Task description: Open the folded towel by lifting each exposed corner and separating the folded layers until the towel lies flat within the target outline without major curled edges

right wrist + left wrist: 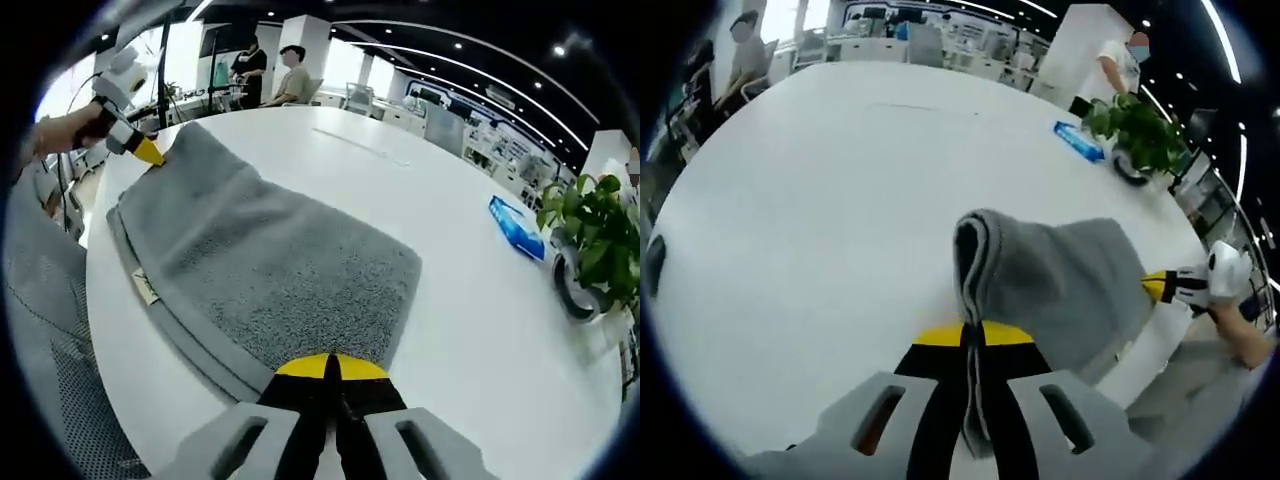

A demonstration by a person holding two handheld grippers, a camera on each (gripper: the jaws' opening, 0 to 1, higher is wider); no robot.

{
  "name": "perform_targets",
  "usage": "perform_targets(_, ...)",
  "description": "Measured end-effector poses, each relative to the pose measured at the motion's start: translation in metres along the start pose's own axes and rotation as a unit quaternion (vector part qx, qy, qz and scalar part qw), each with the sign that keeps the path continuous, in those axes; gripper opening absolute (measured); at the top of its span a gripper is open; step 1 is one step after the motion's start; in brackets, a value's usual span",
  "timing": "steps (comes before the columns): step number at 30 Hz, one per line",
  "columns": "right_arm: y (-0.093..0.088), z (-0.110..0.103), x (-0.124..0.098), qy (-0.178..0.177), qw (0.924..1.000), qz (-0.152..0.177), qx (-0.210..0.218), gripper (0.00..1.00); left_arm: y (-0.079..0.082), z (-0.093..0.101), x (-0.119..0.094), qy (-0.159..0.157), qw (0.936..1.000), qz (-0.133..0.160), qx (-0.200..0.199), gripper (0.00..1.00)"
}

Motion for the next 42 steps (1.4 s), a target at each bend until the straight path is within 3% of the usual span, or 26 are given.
perform_targets(11, 0.001, -0.001, 0.0, -0.003, 1.0, 0.0, -0.004, 0.0, -0.008, -0.007, 0.012, 0.019, 0.9997, -0.008, 0.012, 0.03)
perform_targets(17, 0.001, -0.001, 0.0, -0.004, 1.0, 0.001, -0.005, 0.0, -0.017, -0.013, 0.02, 0.029, 0.9987, -0.018, 0.038, 0.03)
perform_targets(29, 0.001, -0.001, 0.0, -0.004, 1.0, 0.001, -0.004, 0.0, -0.016, -0.013, 0.018, 0.03, 0.9986, -0.014, 0.042, 0.04)
perform_targets(34, 0.004, 0.0, -0.003, -0.007, 0.9997, 0.005, 0.021, 0.0, -0.011, -0.011, 0.01, 0.032, 0.9983, 0.015, 0.047, 0.05)
perform_targets(40, 0.02, 0.0, -0.012, -0.01, 0.9987, 0.035, 0.037, 0.0, 0.012, -0.001, -0.015, 0.034, 0.993, 0.077, 0.083, 0.05)
perform_targets(41, 0.023, -0.001, -0.013, -0.01, 0.9985, 0.04, 0.036, 0.0, 0.015, 0.002, -0.017, 0.03, 0.9924, 0.081, 0.087, 0.05)
perform_targets(42, 0.028, -0.004, -0.015, -0.002, 0.9981, 0.05, 0.037, 0.0, 0.021, 0.009, -0.015, 0.006, 0.9914, 0.089, 0.097, 0.05)
Point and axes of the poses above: the point that each gripper's makers call its tool centre point, and the gripper's own axes: x roughly forward along the fingers, z roughly to its right, y roughly out of its top, the point moved 7 cm from there along -x, roughly backward along the fingers, and after that the axes turned 8 degrees about z, right-handed, at the moved point
